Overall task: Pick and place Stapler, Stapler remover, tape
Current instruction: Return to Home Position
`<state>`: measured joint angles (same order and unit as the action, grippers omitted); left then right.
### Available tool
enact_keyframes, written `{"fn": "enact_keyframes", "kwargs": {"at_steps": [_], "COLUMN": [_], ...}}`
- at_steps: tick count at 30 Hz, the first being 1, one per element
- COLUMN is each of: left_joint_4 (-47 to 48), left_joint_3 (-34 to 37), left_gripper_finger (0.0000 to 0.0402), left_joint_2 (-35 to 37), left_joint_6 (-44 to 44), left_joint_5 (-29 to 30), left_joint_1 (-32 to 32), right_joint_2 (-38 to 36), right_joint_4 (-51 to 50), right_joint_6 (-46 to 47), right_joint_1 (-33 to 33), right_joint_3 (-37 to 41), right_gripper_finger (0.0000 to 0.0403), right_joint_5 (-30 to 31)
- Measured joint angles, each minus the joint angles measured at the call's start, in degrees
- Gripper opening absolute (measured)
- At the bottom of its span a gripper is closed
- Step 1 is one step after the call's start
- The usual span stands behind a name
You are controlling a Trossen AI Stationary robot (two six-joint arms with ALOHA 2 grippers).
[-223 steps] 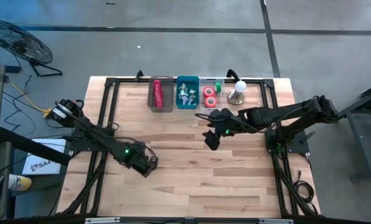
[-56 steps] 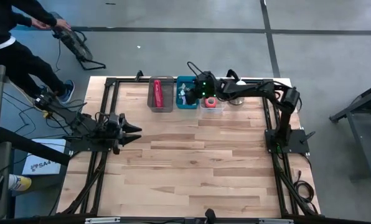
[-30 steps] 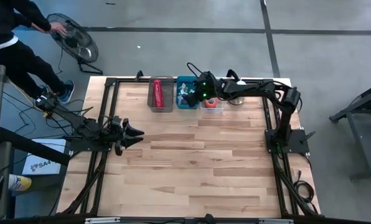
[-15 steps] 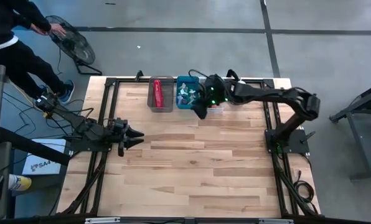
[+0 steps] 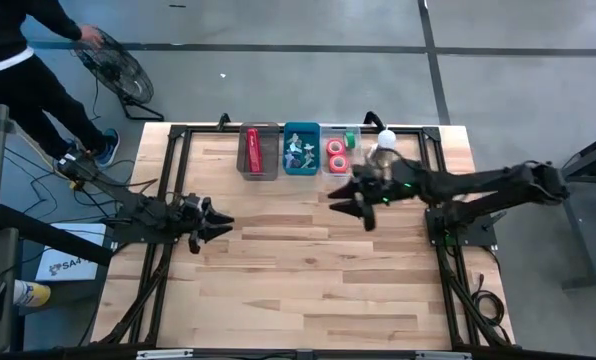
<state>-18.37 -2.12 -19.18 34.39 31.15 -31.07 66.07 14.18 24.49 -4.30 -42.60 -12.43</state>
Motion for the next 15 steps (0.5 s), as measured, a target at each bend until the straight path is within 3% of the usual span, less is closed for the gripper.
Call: {"fn": "enact_keyframes", "kwargs": {"at_steps": [3, 6, 15], "left_joint_4": [-2.85, -3.0, -2.49], "left_joint_3": [0.87, 0.9, 1.03], "left_gripper_finger": [0.014, 0.0126, 0.0099], "left_joint_2": [0.03, -0.2, 0.1], "left_joint_6": [-0.5, -1.16, -3.78], "left_joint_5": [-0.36, -5.31, -25.61], "left_joint_1": [1.3, 5.79, 29.04], "right_joint_2": [-6.24, -11.37, -20.56], "right_joint_4": [4.99, 10.41, 25.48], "right_joint_6": [2.16, 2.52, 1.22], "right_joint_1": [3.0, 6.39, 10.23], "right_joint_3": [6.65, 12.81, 27.66], "right_gripper_finger": [0.017, 0.017, 0.0169], "right_joint_5": [5.34, 12.62, 22.44]}}
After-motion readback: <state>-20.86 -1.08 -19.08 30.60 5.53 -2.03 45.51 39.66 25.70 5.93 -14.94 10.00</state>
